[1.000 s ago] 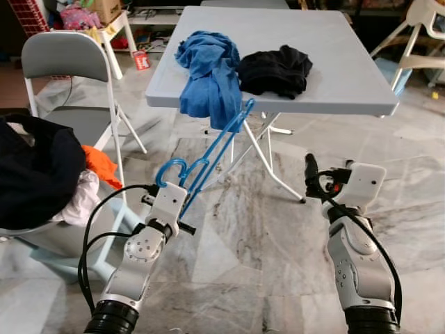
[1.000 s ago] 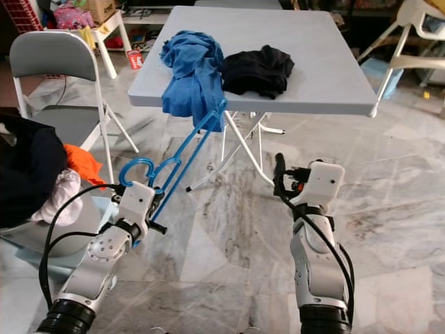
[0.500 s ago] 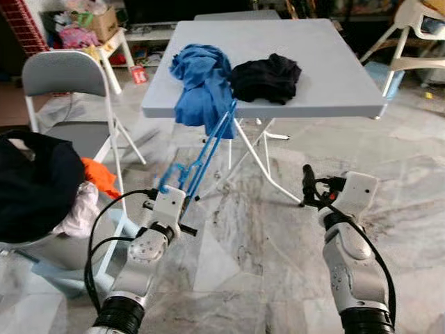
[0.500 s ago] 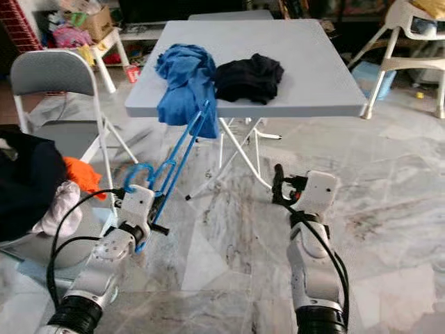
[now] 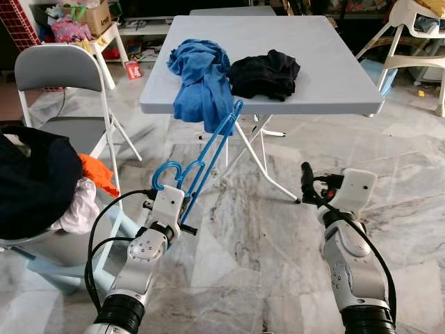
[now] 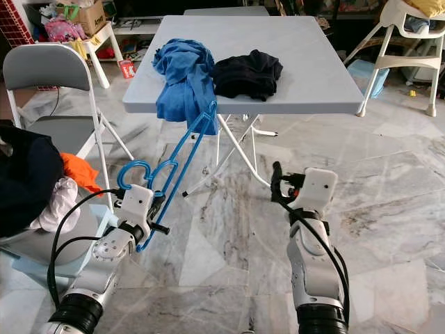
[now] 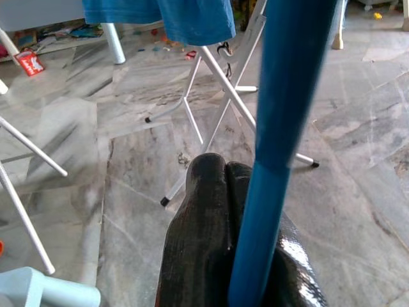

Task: Hang hanger

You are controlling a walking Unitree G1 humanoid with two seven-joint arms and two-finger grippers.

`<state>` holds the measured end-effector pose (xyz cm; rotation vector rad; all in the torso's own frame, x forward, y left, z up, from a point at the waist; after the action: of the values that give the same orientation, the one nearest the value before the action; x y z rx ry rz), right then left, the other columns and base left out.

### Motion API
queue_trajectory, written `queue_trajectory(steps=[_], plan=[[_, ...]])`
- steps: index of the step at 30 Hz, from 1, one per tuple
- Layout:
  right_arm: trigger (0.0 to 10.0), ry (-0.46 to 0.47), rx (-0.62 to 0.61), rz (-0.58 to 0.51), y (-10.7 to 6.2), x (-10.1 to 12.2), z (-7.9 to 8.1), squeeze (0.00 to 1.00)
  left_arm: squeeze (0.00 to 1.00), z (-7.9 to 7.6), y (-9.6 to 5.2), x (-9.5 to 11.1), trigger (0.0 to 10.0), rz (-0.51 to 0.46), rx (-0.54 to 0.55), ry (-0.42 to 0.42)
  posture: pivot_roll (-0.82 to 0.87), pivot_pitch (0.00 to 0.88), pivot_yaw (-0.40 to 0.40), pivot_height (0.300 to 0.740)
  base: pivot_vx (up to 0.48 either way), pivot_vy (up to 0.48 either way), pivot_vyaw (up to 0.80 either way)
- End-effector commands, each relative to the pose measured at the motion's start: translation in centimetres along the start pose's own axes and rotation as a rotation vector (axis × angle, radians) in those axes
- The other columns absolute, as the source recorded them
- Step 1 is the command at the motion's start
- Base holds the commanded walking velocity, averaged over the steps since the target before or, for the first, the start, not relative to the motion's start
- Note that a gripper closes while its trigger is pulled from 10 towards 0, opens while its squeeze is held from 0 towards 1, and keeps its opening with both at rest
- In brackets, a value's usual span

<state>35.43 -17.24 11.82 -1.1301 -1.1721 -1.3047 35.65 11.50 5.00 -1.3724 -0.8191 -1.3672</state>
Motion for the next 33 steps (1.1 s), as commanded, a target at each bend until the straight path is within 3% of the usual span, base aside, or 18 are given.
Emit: queue_trajectory(steps=[1, 5, 7, 11, 14, 29, 33], plan=[[10.0, -0.028, 0.048, -0.002, -0.3, -0.2, 0.7, 0.0, 0.0, 0.6, 0.0, 0.3, 10.0, -0.014, 0.018, -0.005, -0.15, 0.111, -0.005, 0.74, 0.0, 0.0, 0.0], [10.0, -0.039, 0.1, 0.053, -1.4, -2.1, 1.0, 0.0, 0.0, 1.8, -1.0, -0.5, 10.0, -0.015, 0.098, 0.008, -0.13, 0.114, -0.026, 0.74, 0.0, 0.0, 0.0], [10.0, -0.04, 0.115, 0.078, -1.8, -2.8, 0.8, 0.0, 0.0, 3.5, -2.1, -1.2, 10.0, -0.011, 0.184, 0.005, -0.11, 0.12, -0.029, 0.74, 0.0, 0.0, 0.0], [10.0, -0.039, 0.106, 0.09, -1.8, -3.0, 0.3, 0.0, 0.0, 5.5, -3.4, -1.8, 10.0, -0.007, 0.248, 0.002, -0.1, 0.129, -0.031, 0.74, 0.0, 0.0, 0.0], [10.0, -0.021, 0.085, 0.087, -1.4, -2.9, 0.1, 0.0, 0.0, 6.1, -3.9, -2.1, 10.0, -0.003, 0.252, -0.008, -0.1, 0.137, -0.026, 0.74, 0.0, 0.0, -0.18], [10.0, -0.014, 0.086, 0.088, -1.7, -3.2, 0.8, 0.0, 0.0, 4.3, -3.6, -1.4, 10.0, -0.03, 0.149, -0.055, -0.11, 0.153, -0.013, 0.74, 0.104, 0.0, -0.8], [10.0, -0.019, 0.083, 0.086, -1.7, -3.0, 0.7, 0.0, 0.0, 4.1, -3.4, -1.5, 10.0, -0.026, 0.137, -0.057, -0.12, 0.152, -0.011, 0.74, 0.267, 0.0, 0.0]])
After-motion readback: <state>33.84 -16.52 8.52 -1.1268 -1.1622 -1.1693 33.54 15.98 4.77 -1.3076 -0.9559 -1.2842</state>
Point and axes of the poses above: a point about 5 cm out from each wrist's last joint towards the gripper, its own y axis pointing out of the wrist towards the gripper, its own x axis along the axis of the wrist's last joint, z = x × y, the point moved 5 cm from there along y, pointing out of the wrist towards the gripper, and after that the axes turned 1 degree about y, right-handed, at the moved point
